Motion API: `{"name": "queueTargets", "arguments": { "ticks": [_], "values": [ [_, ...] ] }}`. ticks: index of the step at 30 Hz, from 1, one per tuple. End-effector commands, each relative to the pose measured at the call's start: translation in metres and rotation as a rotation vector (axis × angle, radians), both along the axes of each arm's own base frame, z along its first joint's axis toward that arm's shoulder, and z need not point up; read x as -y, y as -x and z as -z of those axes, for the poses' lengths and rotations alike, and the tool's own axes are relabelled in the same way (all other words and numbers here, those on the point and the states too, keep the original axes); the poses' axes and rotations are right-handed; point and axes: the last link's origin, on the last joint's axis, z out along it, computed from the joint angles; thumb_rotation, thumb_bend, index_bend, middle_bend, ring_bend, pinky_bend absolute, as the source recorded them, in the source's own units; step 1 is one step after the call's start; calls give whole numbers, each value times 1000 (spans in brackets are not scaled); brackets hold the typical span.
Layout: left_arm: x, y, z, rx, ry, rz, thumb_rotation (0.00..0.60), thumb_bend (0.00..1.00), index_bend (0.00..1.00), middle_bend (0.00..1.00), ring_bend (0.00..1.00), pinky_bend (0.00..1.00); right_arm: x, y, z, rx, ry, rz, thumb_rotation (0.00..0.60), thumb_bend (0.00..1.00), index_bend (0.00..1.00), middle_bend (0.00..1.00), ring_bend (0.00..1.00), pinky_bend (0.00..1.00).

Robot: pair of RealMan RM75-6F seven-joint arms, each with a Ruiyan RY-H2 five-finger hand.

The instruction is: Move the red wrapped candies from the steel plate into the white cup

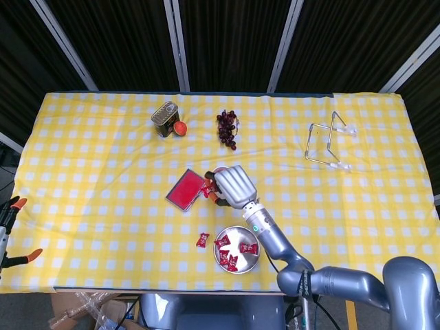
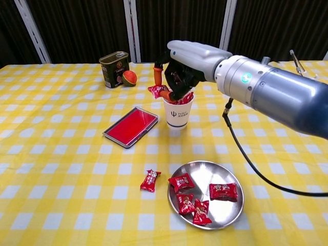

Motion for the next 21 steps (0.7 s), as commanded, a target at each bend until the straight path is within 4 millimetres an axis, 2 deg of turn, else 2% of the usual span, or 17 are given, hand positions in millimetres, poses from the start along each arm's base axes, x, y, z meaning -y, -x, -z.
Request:
{"name": "queueTargets", "arguments": {
  "ticks": [1,7,12,21],
  "values": [
    [0,1,0,-3,1,-3,600,25,0,0,0,0,23,-6,7,-16,21,26,600,445,530,691,802,914],
    [0,1,0,-3,11,-5,600,25,0,0,0,0,38,5,13,-59,42,51,600,444,530,691,801,914],
    [0,1,-1,2,16,-4,600,25,0,0,0,0,40,19,20,-82,31,81,600,445,530,691,802,914],
    [1,0,-1,-5,14,-1,600,25,0,0,0,0,39,20,18,-78,37,71,600,444,523,691,802,914]
  ]
}}
